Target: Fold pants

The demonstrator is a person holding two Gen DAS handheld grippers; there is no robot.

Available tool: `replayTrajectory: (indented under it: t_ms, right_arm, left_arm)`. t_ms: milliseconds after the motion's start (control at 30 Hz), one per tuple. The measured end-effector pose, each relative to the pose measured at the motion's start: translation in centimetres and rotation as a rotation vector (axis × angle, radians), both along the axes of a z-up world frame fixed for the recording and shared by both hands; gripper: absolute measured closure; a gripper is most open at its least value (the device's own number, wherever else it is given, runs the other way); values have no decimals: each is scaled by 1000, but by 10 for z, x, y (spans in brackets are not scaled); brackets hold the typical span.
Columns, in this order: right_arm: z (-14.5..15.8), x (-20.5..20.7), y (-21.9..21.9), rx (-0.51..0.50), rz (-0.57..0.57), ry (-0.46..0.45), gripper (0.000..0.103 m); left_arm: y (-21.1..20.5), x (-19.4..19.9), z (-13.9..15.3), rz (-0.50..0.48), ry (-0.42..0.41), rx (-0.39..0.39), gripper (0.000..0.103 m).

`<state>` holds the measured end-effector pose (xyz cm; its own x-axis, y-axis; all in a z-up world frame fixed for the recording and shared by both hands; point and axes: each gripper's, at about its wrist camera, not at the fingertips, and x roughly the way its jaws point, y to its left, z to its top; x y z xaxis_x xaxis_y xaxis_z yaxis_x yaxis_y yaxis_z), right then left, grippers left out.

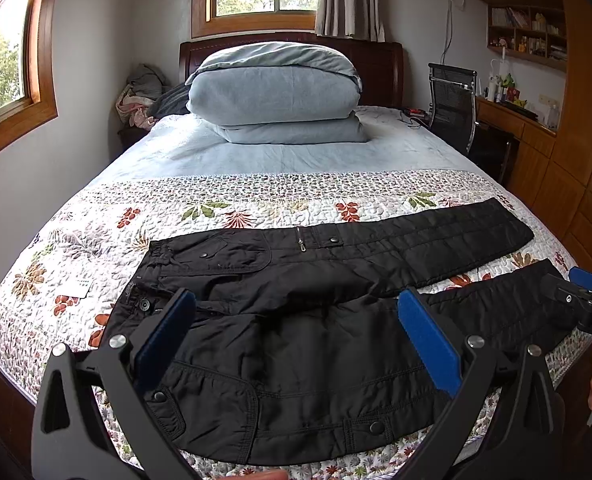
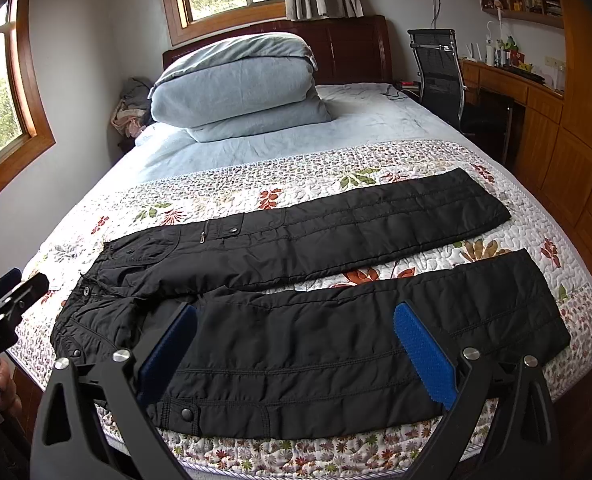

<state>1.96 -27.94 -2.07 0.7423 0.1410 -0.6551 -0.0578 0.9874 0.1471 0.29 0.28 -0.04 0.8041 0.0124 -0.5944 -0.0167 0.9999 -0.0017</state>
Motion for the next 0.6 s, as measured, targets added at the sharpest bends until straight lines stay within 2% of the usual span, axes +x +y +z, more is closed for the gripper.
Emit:
replayTrajectory:
  t_ms: [600]
  right_arm:
    - [-1,1,0,0,2,3,3]
  left_arm:
    - [-3,0,-2,-2,3,2,2]
